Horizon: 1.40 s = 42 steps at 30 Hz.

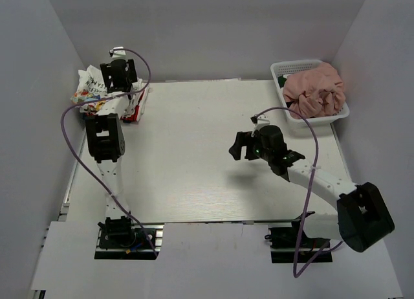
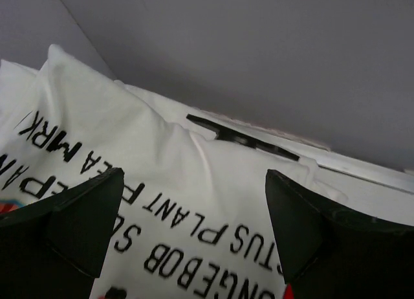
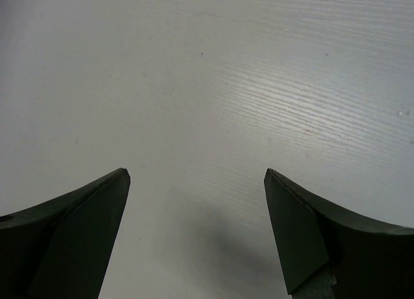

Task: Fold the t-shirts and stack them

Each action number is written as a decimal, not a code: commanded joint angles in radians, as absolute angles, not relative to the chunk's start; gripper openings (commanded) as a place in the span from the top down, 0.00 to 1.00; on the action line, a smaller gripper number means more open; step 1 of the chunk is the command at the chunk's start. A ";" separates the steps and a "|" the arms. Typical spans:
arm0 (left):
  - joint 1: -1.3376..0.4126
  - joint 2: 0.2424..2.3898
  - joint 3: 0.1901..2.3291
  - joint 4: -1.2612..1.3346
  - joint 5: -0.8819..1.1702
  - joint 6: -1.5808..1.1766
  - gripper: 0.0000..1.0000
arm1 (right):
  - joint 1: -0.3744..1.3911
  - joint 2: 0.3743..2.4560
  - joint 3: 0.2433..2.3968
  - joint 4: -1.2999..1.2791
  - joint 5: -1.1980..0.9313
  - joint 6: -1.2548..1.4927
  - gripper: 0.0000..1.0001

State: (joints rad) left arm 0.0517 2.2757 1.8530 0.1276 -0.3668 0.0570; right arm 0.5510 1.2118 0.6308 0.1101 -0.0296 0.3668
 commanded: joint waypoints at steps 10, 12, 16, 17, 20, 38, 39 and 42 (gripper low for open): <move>0.178 2.454 2.120 0.215 -0.371 0.040 0.00 | 0.545 1.502 0.891 0.088 -0.126 0.293 0.10; 0.195 2.463 2.120 0.215 -0.341 0.031 0.00 | 0.548 1.537 0.910 0.086 -0.130 0.301 0.10; 0.251 2.514 2.149 0.198 -0.273 -0.021 0.00 | 0.546 1.589 0.949 0.077 -0.176 0.308 0.10; 0.261 2.525 2.149 0.198 -0.264 -0.035 0.00 | 0.545 1.592 0.956 0.077 -0.179 0.308 0.10; 0.288 2.571 2.189 0.160 -0.215 -0.090 0.00 | 0.548 1.624 0.983 0.058 -0.184 0.307 0.10; 0.339 2.534 2.017 0.083 0.169 -0.301 0.00 | 0.549 1.591 0.957 0.097 -0.238 0.311 0.10; 0.339 2.476 1.982 0.083 0.169 -0.310 0.00 | 0.549 1.579 0.953 0.097 -0.238 0.313 0.10; 0.328 2.387 1.938 0.095 0.178 -0.310 0.00 | 0.551 1.533 0.902 0.121 -0.242 0.321 0.10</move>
